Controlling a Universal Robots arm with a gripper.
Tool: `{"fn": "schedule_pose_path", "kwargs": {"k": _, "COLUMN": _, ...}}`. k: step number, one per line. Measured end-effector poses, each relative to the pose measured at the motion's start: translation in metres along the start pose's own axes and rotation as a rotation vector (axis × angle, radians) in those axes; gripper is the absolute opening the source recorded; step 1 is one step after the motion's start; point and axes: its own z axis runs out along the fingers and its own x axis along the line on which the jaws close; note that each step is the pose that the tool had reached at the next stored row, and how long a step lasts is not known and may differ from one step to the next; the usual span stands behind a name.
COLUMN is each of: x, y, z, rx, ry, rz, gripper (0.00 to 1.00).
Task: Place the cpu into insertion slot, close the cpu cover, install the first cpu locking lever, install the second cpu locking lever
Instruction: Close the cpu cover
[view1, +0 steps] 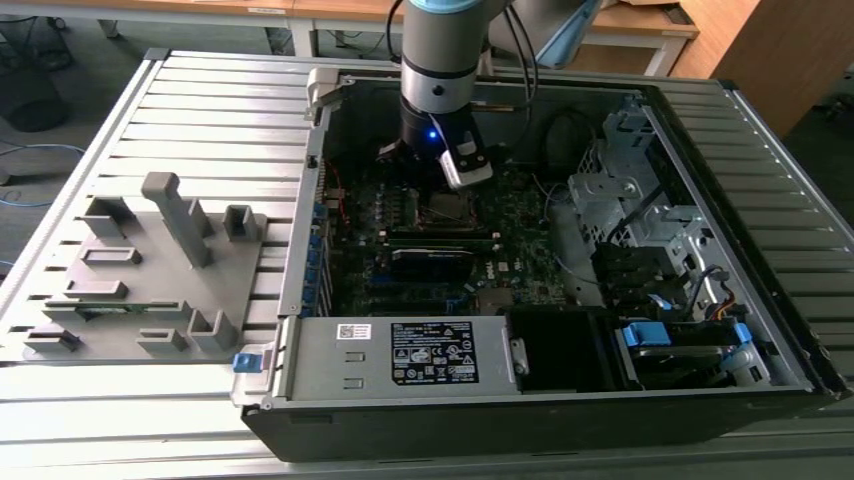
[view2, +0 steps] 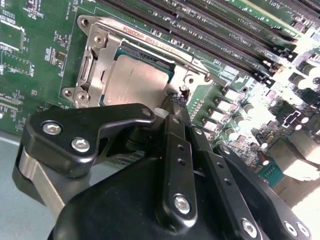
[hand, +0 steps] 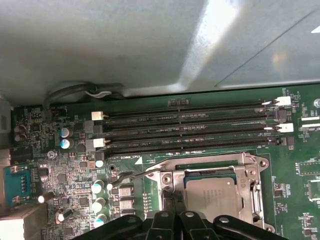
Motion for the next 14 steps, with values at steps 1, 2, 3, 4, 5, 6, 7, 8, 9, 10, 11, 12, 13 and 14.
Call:
{"fn": "schedule_pose_path", "kwargs": {"k": 1, "x": 0.0, "y": 0.0001, "z": -0.0018, "rx": 0.0, "ry": 0.0001, "rz": 0.0, "gripper": 0.11}}
{"fn": "schedule_pose_path", "kwargs": {"k": 2, "x": 0.0001, "y": -0.0001, "z": -0.0048, "rx": 0.0015, "ry": 0.001, "rz": 0.0, "gripper": 0.11}}
{"fn": "schedule_pose_path", "kwargs": {"k": 3, "x": 0.0002, "y": -0.0001, "z": -0.0076, "rx": 0.002, "ry": 0.0012, "rz": 0.0, "gripper": 0.11}}
{"fn": "schedule_pose_path", "kwargs": {"k": 4, "x": 0.0002, "y": 0.0, "z": -0.0095, "rx": 0.002, "ry": 0.0012, "rz": 0.0, "gripper": 0.11}}
{"fn": "schedule_pose_path", "kwargs": {"k": 5, "x": 0.0002, "y": 0.0, "z": -0.0112, "rx": 0.002, "ry": 0.0012, "rz": 0.0, "gripper": 0.11}}
{"fn": "schedule_pose_path", "kwargs": {"k": 6, "x": 0.0002, "y": 0.0001, "z": -0.0131, "rx": 0.0022, "ry": 0.0013, "rz": 0.0, "gripper": 0.11}}
{"fn": "schedule_pose_path", "kwargs": {"k": 7, "x": 0.0003, "y": 0.0001, "z": -0.015, "rx": 0.0023, "ry": 0.0014, "rz": 0.0, "gripper": 0.11}}
{"fn": "schedule_pose_path", "kwargs": {"k": 8, "x": 0.0002, "y": 0.0002, "z": -0.0168, "rx": 0.0023, "ry": 0.0013, "rz": 0.0, "gripper": 0.11}}
{"fn": "schedule_pose_path", "kwargs": {"k": 9, "x": 0.0002, "y": 0.0002, "z": -0.0179, "rx": 0.0023, "ry": 0.0014, "rz": 0.0, "gripper": 0.11}}
{"fn": "schedule_pose_path", "kwargs": {"k": 10, "x": 0.0002, "y": 0.0003, "z": -0.0178, "rx": 0.0019, "ry": 0.0012, "rz": 0.0, "gripper": 0.11}}
{"fn": "schedule_pose_path", "kwargs": {"k": 11, "x": 0.0002, "y": 0.0003, "z": -0.0179, "rx": 0.0018, "ry": 0.0011, "rz": 0.0, "gripper": 0.11}}
{"fn": "schedule_pose_path", "kwargs": {"k": 12, "x": 0.0002, "y": 0.0003, "z": -0.0181, "rx": 0.002, "ry": 0.0012, "rz": 0.0, "gripper": 0.11}}
{"fn": "schedule_pose_path", "kwargs": {"k": 13, "x": 0.0002, "y": 0.0002, "z": -0.0183, "rx": 0.0022, "ry": 0.0013, "rz": 0.0, "gripper": 0.11}}
{"fn": "schedule_pose_path", "kwargs": {"k": 14, "x": 0.0002, "y": 0.0003, "z": -0.0183, "rx": 0.0022, "ry": 0.0013, "rz": 0.0, "gripper": 0.11}}
